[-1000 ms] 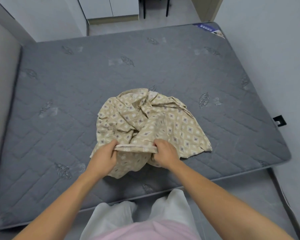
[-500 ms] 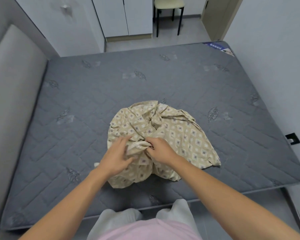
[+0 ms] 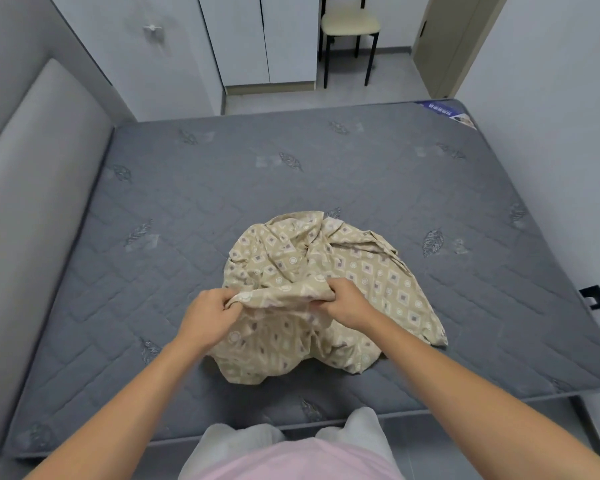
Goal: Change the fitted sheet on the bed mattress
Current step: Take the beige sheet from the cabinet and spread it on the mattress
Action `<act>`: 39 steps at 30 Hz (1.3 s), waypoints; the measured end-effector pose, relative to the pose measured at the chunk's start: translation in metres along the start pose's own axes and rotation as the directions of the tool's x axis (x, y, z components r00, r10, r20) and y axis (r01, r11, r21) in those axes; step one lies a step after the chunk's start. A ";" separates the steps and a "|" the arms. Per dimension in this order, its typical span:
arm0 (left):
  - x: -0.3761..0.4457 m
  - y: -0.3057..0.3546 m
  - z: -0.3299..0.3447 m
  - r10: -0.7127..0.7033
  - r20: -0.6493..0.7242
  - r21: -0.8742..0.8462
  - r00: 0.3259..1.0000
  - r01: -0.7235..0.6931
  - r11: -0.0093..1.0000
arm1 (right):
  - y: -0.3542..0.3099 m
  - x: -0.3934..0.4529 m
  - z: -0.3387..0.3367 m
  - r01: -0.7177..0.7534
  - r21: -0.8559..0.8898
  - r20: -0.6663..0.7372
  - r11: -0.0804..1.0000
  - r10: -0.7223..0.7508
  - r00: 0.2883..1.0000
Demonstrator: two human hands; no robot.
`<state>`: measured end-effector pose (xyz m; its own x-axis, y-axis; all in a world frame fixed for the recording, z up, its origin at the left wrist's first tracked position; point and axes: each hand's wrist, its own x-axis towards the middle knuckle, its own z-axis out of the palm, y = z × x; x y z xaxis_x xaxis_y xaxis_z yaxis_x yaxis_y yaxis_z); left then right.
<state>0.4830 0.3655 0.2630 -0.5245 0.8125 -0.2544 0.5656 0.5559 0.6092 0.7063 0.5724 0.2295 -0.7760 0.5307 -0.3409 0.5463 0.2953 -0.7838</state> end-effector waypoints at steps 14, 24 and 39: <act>-0.005 0.047 -0.001 0.089 0.033 -0.419 0.996 -0.067 0.905 | -0.055 0.008 0.013 0.139 0.128 -0.046 0.982 -0.134 0.990; -0.011 0.027 -0.023 -0.005 -0.038 -0.496 0.999 -0.015 0.868 | -0.056 0.007 0.014 0.159 0.128 -0.107 0.979 -0.145 0.984; -0.020 0.060 -0.049 0.103 -0.176 -0.443 0.979 -0.172 0.880 | -0.082 0.002 -0.011 0.264 0.207 -0.143 0.942 -0.238 0.961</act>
<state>0.4962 0.3737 0.3413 -0.5672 0.8217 -0.0545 0.3062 0.2719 0.9123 0.6632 0.5582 0.2981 -0.8304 0.5531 -0.0671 0.2446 0.2537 -0.9358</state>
